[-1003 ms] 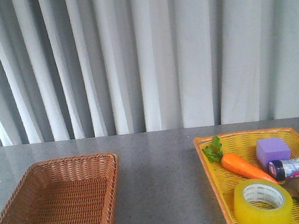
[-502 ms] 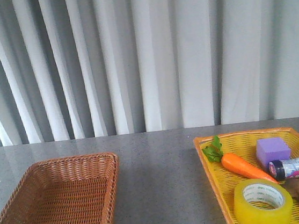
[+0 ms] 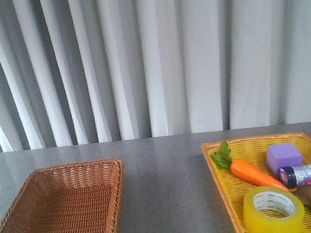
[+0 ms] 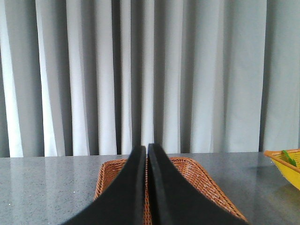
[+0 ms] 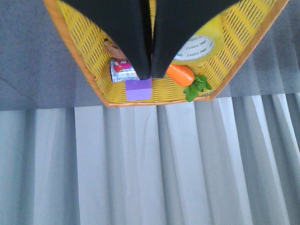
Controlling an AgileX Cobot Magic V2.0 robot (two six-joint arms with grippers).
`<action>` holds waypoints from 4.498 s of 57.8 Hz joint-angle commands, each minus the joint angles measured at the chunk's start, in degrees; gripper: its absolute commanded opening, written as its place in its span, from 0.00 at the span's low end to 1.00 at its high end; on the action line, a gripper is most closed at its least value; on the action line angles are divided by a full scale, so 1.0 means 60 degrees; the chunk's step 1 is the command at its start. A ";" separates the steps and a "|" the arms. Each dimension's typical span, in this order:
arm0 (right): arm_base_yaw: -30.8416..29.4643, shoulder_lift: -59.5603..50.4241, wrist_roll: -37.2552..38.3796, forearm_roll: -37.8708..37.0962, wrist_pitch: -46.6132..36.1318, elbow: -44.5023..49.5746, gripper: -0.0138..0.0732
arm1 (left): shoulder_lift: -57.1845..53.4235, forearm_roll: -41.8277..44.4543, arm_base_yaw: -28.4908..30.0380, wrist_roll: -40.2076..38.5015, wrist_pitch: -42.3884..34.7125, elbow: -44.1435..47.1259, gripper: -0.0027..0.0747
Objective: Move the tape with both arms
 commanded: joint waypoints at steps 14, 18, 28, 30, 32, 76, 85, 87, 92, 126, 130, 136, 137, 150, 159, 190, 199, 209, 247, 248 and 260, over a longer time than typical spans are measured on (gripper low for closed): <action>-0.0054 0.2940 -0.0089 -0.0933 0.1238 -0.3440 0.15 | 0.3354 -0.0052 0.0003 -0.0071 0.0990 -0.3112 0.03; -0.0054 0.3549 -0.0089 -0.0933 0.1708 -0.3920 0.15 | 0.4090 -0.0020 0.0003 -0.0071 0.1603 -0.3628 0.03; -0.0054 0.4676 -0.0089 -0.0909 0.2950 -0.4198 0.15 | 0.5360 0.0004 0.0003 -0.0071 0.2386 -0.3853 0.03; -0.0054 0.4824 -0.0089 -0.0898 0.3268 -0.4198 0.15 | 0.5574 0.0004 0.0003 -0.0071 0.2558 -0.3853 0.03; -0.0054 0.4961 -0.0089 -0.0898 0.3551 -0.4198 0.15 | 0.5733 0.0004 0.0003 -0.0071 0.2683 -0.3853 0.03; -0.0054 0.5549 0.0048 -0.0848 0.3789 -0.4198 0.86 | 0.7021 0.0432 0.0003 0.0066 0.2502 -0.3853 0.78; -0.0054 0.5549 0.0025 -0.0643 0.3856 -0.4206 0.88 | 0.7021 0.0409 0.0003 0.0066 0.2537 -0.3853 0.82; -0.0054 0.5647 -0.0023 -0.0643 0.3992 -0.4233 0.86 | 0.7021 0.0331 -0.0019 0.0066 0.2537 -0.3863 0.82; -0.0054 0.6005 -0.0057 -0.0643 0.4634 -0.4481 0.83 | 0.7021 0.0159 -0.0147 0.0099 0.2506 -0.3926 0.81; -0.0046 1.0517 -0.1775 0.1121 0.6350 -0.7961 0.78 | 0.7021 -0.0095 -0.2608 0.1171 0.3263 -0.4476 0.79; -0.0046 1.1109 -0.1775 0.1112 0.6633 -0.8475 0.78 | 0.7021 -0.0083 -0.2747 0.1171 0.3243 -0.4476 0.79; 0.0197 1.1985 -0.1766 0.0992 0.7047 -0.9305 0.77 | 0.7021 -0.0086 -0.2789 0.1171 0.3235 -0.4476 0.79; 0.0245 1.2098 -0.1766 0.0947 0.7095 -0.9405 0.77 | 0.7021 -0.0085 -0.2792 0.1171 0.3235 -0.4476 0.79; 0.0526 1.3828 -0.1156 0.0416 0.7886 -1.1023 0.72 | 0.7021 -0.0065 -0.2809 0.1171 0.3235 -0.4476 0.79; 0.0526 1.4853 -0.1109 0.0324 0.8269 -1.1851 0.69 | 0.7021 -0.0065 -0.2809 0.1171 0.3235 -0.4476 0.79; 0.0526 1.6987 -0.1187 0.0289 0.8818 -1.3342 0.51 | 0.7021 -0.0065 -0.2809 0.1171 0.3235 -0.4476 0.79; 0.0526 1.7044 -0.1237 0.0280 0.8870 -1.3342 0.37 | 0.7021 -0.0065 -0.2809 0.1171 0.3235 -0.4476 0.79; 0.0526 1.7044 -0.1237 0.0288 0.9023 -1.3475 0.29 | 0.7021 -0.0065 -0.2809 0.1171 0.3235 -0.4476 0.79; 0.0959 1.5868 -0.2804 0.2914 1.0626 -1.6166 0.29 | 0.7021 -0.0065 -0.2809 0.1171 0.3235 -0.4476 0.79; 0.1057 1.5868 -0.2819 0.2928 1.0626 -1.6211 0.29 | 0.7021 -0.0065 -0.2809 0.1171 0.3235 -0.4476 0.79; 0.2865 1.5986 -0.3243 0.2505 0.9631 -1.6305 0.29 | 0.7021 -0.0065 -0.2809 0.1171 0.3235 -0.4476 0.79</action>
